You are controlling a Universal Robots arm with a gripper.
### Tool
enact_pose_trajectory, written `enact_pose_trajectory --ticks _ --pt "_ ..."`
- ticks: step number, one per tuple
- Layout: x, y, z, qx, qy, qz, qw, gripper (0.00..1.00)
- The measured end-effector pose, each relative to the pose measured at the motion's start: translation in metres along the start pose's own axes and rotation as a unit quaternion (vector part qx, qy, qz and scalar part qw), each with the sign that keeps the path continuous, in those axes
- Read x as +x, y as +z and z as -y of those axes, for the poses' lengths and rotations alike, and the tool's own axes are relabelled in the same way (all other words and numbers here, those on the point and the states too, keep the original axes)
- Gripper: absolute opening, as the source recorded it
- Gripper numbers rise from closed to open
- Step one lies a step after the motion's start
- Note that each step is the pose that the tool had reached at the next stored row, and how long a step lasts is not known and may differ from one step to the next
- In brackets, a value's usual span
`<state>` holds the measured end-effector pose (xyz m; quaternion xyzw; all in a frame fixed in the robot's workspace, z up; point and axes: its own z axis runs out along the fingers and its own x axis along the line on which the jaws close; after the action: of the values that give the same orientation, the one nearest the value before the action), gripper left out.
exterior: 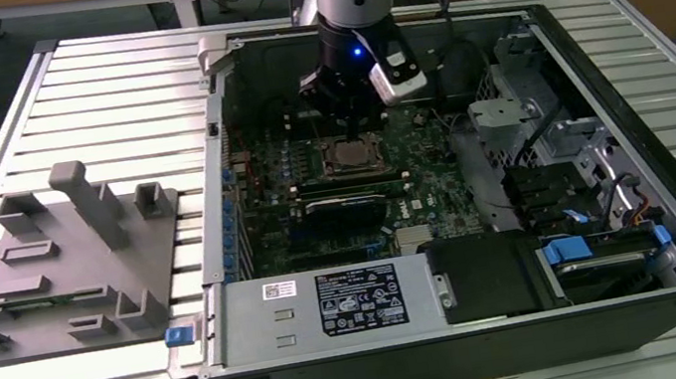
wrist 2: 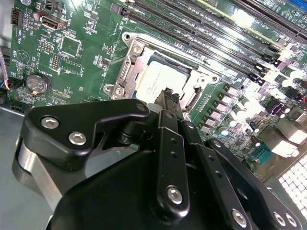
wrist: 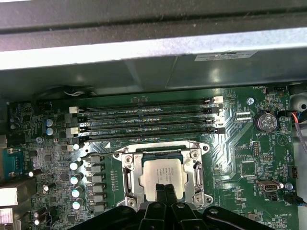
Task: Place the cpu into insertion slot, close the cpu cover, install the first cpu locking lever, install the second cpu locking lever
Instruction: 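Install the first cpu locking lever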
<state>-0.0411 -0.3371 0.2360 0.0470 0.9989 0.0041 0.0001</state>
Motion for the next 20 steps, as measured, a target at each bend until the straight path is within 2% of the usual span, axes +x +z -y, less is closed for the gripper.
enact_pose_trajectory --ticks 4,6,12,20 --pt "0.0002 0.0000 0.0000 0.0000 0.000 0.0000 1.00000 0.11" --pt "0.0024 0.0000 0.0002 0.0000 0.000 -0.0001 1.00000 0.11" --pt "0.0182 0.0003 0.0017 -0.0001 0.000 0.0007 1.00000 0.11" --pt "0.0352 0.0004 0.0033 -0.0002 0.000 0.0021 1.00000 0.11"
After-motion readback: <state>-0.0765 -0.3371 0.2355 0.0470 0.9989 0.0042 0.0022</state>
